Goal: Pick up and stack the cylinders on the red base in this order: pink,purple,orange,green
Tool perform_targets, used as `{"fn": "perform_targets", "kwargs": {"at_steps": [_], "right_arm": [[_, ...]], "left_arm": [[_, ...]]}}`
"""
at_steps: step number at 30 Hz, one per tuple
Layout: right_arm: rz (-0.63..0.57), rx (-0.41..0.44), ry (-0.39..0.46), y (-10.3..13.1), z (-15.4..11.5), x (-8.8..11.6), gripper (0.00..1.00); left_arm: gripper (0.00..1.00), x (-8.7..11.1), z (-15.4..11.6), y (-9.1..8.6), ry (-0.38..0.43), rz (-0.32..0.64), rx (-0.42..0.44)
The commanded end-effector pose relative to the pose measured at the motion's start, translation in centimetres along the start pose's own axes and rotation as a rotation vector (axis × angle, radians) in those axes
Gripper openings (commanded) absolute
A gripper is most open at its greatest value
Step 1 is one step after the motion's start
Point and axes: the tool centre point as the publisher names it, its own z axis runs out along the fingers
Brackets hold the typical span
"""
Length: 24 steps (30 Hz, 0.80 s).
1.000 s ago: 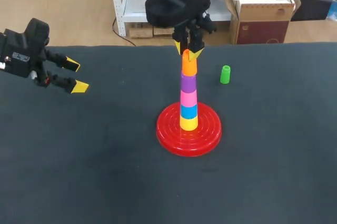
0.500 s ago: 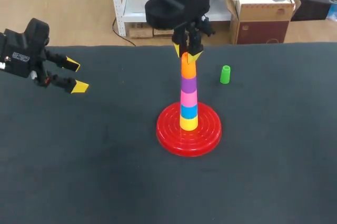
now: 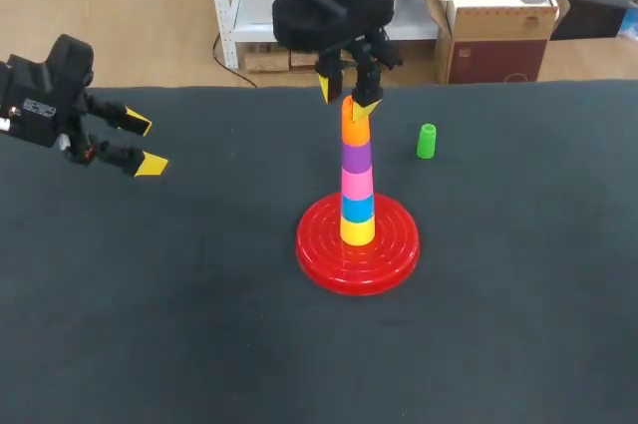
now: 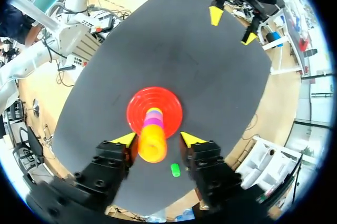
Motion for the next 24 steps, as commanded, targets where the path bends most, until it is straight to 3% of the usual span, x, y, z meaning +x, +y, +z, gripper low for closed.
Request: {"fn": "perform_targets", "kwargs": {"at_steps": [1,7,13,17,24], "right_arm": [[-0.013,0.048,-0.011,0.6,-2.1,0.7,1.00],[0.026,0.105,-0.007,-0.2,-4.3,2.7,1.00],[0.116,0.101,0.014,-1.4,-3.4,6.7,1.00],[0.205,0.109,-0.005,-2.7,-1.7,10.1,1.00],[0.370,0.031,-0.037,-3.1,3.8,15.1,1.00]], "left_arm": [[1.00,0.2,0.0,0.0,-0.003,0.003,0.000],[1.00,0.2,0.0,0.0,-0.003,0.003,0.000],[1.00,0.2,0.0,0.0,-0.003,0.003,0.000],[1.00,0.2,0.0,0.0,-0.003,0.003,0.000],[1.00,0.2,0.0,0.0,-0.003,0.003,0.000]]}}
